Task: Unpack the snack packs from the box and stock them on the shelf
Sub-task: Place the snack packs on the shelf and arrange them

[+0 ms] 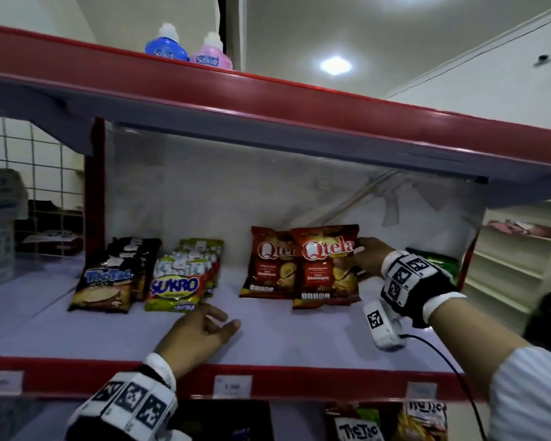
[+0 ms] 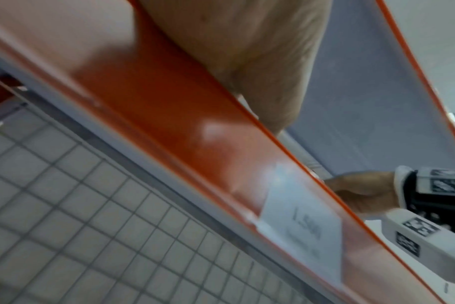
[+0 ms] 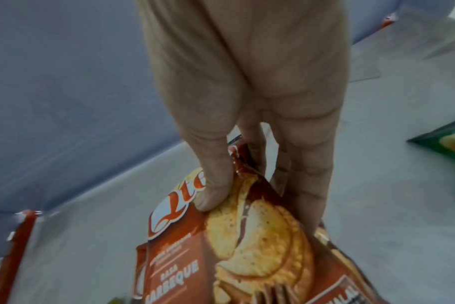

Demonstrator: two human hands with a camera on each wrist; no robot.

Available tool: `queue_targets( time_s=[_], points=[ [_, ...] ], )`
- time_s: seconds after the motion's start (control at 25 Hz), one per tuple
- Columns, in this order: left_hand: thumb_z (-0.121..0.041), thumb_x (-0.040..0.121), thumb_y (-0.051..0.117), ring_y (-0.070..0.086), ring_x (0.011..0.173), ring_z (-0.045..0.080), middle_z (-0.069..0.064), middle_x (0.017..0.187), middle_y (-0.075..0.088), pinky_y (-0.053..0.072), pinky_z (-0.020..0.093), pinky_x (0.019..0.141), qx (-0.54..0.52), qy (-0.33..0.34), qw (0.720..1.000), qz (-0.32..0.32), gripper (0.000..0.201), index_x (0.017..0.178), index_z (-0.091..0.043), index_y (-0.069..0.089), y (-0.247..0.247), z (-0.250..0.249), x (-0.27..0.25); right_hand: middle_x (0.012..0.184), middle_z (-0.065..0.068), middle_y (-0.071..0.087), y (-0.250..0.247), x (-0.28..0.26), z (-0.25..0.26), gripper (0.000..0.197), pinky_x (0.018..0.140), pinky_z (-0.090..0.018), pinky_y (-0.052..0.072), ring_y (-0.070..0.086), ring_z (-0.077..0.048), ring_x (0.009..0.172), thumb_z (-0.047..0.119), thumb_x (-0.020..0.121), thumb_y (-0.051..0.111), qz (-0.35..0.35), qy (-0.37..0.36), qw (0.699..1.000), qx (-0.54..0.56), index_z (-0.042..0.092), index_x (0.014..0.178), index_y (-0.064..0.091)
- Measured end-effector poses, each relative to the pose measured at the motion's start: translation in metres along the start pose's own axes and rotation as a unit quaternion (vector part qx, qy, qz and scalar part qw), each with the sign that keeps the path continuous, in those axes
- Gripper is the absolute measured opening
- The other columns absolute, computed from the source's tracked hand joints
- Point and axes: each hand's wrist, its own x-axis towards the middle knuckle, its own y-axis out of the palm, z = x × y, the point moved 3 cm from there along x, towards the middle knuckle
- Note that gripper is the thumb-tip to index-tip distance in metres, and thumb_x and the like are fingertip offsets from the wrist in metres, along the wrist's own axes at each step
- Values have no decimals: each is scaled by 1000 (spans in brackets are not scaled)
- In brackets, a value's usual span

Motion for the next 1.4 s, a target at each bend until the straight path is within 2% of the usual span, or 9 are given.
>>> queue_targets(
  time_s=[0.36, 0.52, 0.64, 0.76, 0.88, 1.08, 1.24, 1.32, 1.4],
  points=[
    [-40, 84, 68, 60, 71, 16, 0, 76, 62, 39, 24, 61, 114, -21, 993, -26, 22, 93, -20, 65, -5, 3, -3, 114, -27, 63, 2, 42, -56, 69, 89, -52, 53, 65, -40, 101, 19, 70, 84, 39, 67, 997, 24, -7, 125, 51],
    [-42, 85, 66, 58, 72, 15, 1, 81, 62, 38, 25, 60, 145, -21, 988, -39, 22, 93, -22, 65, -4, 0, -2, 99, -15, 68, -1, 43, -57, 73, 88, -49, 54, 66, -35, 96, 37, 66, 84, 37, 46, 998, -25, 1, 122, 55],
    [-38, 85, 66, 57, 71, 16, 3, 80, 61, 37, 25, 58, 138, -22, 989, -42, 21, 93, -19, 66, -4, -2, -3, 117, -12, 62, -10, 30, -51, 78, 89, -47, 54, 62, -31, 105, 42, 66, 83, 35, 36, 998, -41, 6, 128, 52],
    [-40, 85, 65, 62, 82, 20, 2, 86, 64, 46, 30, 74, 148, -26, 988, -28, 20, 94, -22, 66, -4, 1, -2, 131, -16, 54, -23, 15, -40, 84, 94, -39, 50, 55, -31, 116, 42, 71, 79, -35, 4, 995, -95, 2, 135, 43],
    [-47, 87, 59, 63, 89, 19, -4, 85, 69, 46, 35, 89, 179, -42, 983, -5, 21, 93, -28, 65, -5, 5, -3, 126, -16, 59, -27, -11, -27, 58, 87, -24, 42, 57, -28, 113, 31, 81, 71, -156, -85, 983, -52, 7, 130, 49],
    [-52, 92, 50, 62, 88, 17, -15, 73, 67, 42, 29, 83, 222, -42, 972, -58, 25, 95, -31, 64, -6, 3, -8, 81, -3, 63, 2, -64, -16, 6, 54, -7, 39, 56, -9, 67, 11, 84, 63, -221, -182, 955, 82, 13, 90, 64],
    [-43, 94, 50, 60, 77, 17, -9, 78, 67, 38, 27, 69, 199, 19, 972, -122, 17, 101, -31, 61, -12, 1, -27, 74, 4, 59, 41, -112, -14, 10, 57, -2, 40, 52, -1, 65, 5, 84, 62, -214, -258, 938, 82, 15, 82, 60],
    [-24, 93, 56, 58, 70, 12, -4, 86, 65, 39, 26, 62, 112, 103, 977, -150, 13, 107, -25, 57, -12, 2, -45, 75, 5, 59, 64, -138, -22, 12, 62, -6, 42, 56, -5, 69, 5, 84, 64, -221, -291, 928, 73, 16, 81, 60],
    [-3, 90, 58, 57, 78, 13, 4, 101, 60, 43, 21, 70, 28, 194, 967, -163, 22, 109, -14, 56, -11, 10, -71, 80, 2, 62, 89, -166, -31, 10, 65, -13, 44, 59, -12, 74, 6, 84, 65, -231, -307, 920, 72, 16, 83, 61]
  ],
)
